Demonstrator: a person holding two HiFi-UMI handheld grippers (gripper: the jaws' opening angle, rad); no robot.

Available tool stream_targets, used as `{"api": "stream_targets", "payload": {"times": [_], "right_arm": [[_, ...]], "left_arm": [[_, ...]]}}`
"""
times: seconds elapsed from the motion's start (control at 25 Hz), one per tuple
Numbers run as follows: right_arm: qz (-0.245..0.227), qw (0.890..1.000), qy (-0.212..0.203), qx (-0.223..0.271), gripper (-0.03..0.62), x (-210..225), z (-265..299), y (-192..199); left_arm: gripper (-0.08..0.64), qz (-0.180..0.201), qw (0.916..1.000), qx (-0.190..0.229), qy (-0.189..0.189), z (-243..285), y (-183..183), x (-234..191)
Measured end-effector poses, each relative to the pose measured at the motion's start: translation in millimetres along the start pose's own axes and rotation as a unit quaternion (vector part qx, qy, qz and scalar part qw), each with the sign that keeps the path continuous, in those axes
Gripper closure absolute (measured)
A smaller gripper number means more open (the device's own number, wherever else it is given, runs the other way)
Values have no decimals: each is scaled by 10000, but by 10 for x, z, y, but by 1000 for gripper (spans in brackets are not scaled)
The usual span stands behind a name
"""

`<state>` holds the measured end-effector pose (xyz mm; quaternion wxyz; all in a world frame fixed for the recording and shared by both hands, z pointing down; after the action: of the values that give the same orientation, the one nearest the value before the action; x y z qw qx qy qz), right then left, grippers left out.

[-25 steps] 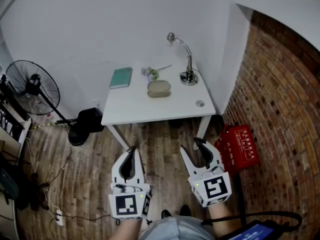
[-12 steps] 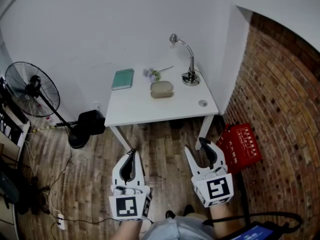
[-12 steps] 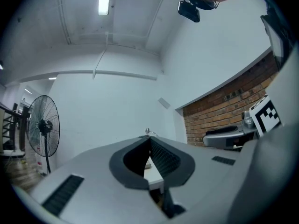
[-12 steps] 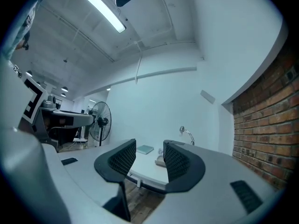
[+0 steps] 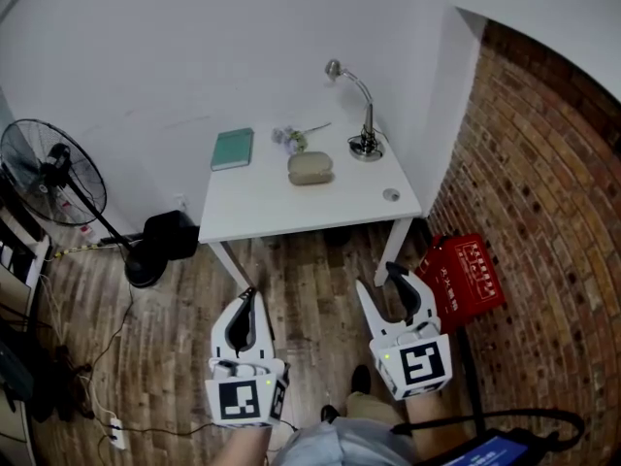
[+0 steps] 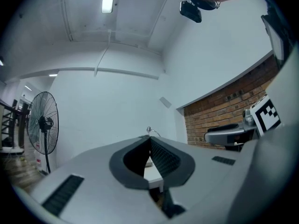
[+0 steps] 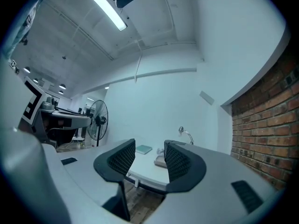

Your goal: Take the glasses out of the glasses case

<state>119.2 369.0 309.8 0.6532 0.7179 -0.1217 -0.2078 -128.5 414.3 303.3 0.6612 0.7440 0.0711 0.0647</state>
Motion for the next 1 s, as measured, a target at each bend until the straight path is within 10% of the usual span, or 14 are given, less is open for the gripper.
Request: {"api": "stream_targets", "payload": {"times": [1.0], "right_arm": [[360,9987,-46,-359,382,1086,1427,658]], "left_arm": [[554,244,9974,-638,-209,1757,396,-23]]}}
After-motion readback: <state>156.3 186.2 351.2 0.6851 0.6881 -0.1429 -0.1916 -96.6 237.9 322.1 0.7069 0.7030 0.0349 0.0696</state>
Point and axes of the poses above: the fingertips, and each gripper's own axes: z forward along the fingers, x to its right, y out of its underside, the point moved 10 cm from there along -z, backward along the fingers
